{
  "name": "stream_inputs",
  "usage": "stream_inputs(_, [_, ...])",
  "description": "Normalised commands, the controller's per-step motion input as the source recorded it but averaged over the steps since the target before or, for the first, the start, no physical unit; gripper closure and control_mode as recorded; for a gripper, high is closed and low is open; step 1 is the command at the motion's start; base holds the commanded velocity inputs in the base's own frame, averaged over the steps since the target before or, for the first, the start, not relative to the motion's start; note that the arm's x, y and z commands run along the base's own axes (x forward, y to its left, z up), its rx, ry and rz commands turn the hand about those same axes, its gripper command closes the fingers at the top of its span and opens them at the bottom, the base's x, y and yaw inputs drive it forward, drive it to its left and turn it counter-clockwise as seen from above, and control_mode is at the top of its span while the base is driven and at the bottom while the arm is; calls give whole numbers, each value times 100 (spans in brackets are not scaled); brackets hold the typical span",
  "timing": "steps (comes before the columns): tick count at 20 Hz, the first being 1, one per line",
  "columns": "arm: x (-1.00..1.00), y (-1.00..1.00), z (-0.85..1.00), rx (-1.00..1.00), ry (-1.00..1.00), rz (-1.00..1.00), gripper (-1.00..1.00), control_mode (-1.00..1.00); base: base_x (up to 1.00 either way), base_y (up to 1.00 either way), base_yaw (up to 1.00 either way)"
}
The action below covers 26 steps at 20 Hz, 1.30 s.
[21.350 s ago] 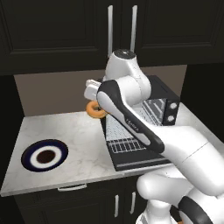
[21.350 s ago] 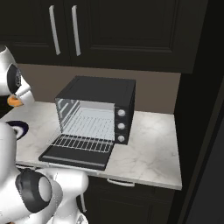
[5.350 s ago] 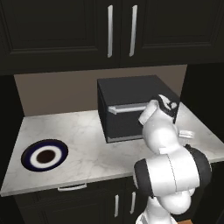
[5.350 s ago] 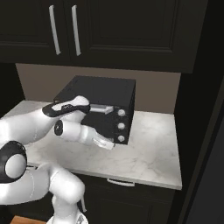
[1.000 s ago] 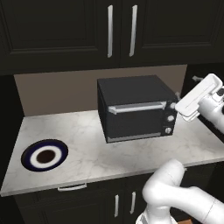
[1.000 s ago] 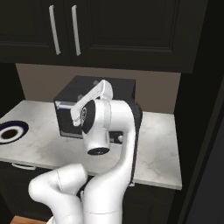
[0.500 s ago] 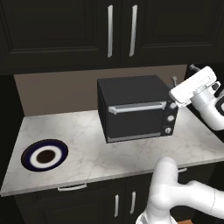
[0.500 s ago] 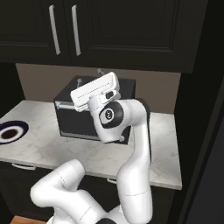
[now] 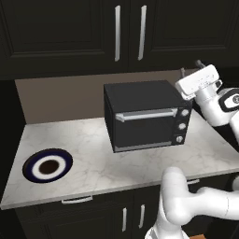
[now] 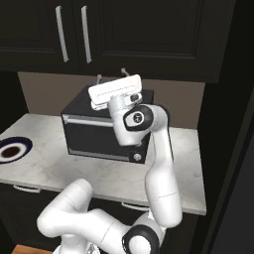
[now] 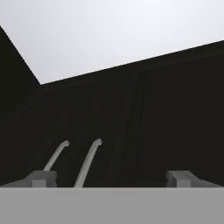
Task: Pick up the bagel from the plate, place it on the toaster oven rack, close the door, and set the timer.
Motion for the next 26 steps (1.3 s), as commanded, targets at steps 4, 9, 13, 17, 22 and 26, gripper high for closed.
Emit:
stream_inputs(4, [-1,18,0,83,51,48,-100,-100,0,0,0])
stream_inputs(9, [-1,16,2,78,49,49,-100,-100,0,0,0])
stream_inputs(13, [0,15,6,76,48,50,-100,-100,0,0,0])
stream_inputs(17, [0,15,7,79,51,48,-100,-100,0,0,0])
stream_inputs(22, [-8,13,15,77,51,47,-100,-100,0,0,0])
stream_inputs(26, [-37,11,41,68,48,45,-100,-100,0,0,0])
